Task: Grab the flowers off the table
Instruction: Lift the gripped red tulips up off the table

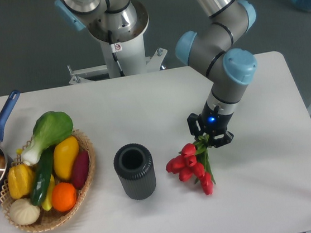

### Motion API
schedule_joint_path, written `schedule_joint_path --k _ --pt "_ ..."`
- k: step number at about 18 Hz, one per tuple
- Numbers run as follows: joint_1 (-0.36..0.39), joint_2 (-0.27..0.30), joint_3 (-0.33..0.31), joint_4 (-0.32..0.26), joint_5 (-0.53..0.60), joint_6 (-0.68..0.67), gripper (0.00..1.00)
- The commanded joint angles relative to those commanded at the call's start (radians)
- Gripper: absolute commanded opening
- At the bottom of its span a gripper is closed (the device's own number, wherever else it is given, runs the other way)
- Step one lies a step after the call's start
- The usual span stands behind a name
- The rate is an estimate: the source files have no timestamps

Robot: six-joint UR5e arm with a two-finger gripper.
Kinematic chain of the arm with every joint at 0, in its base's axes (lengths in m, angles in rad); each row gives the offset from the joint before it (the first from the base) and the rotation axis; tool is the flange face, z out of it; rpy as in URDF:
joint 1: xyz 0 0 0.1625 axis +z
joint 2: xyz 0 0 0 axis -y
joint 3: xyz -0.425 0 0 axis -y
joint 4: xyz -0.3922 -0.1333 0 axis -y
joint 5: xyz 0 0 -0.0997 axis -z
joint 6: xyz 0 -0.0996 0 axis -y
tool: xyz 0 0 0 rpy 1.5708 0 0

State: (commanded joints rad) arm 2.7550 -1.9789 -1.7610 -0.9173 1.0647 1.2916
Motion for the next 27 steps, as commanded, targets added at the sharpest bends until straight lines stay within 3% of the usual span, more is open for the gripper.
schedule_joint_path --k 6,10,16,19,21,27 --pt "0.011 0.069 0.026 0.003 0.001 -0.129 0.00" --pt "0.044 0.081 0.072 -0.003 0.003 -0.133 0.00" --pt "0.069 0.106 0.155 -0.003 0.061 0.015 0.00" --pt "0.068 0.110 0.161 -0.003 0.080 0.021 0.00" --pt "0.061 0.124 0.163 -0.008 0.150 0.028 0.00" --pt "0.037 0.138 0.213 -0.118 0.326 0.117 0.00"
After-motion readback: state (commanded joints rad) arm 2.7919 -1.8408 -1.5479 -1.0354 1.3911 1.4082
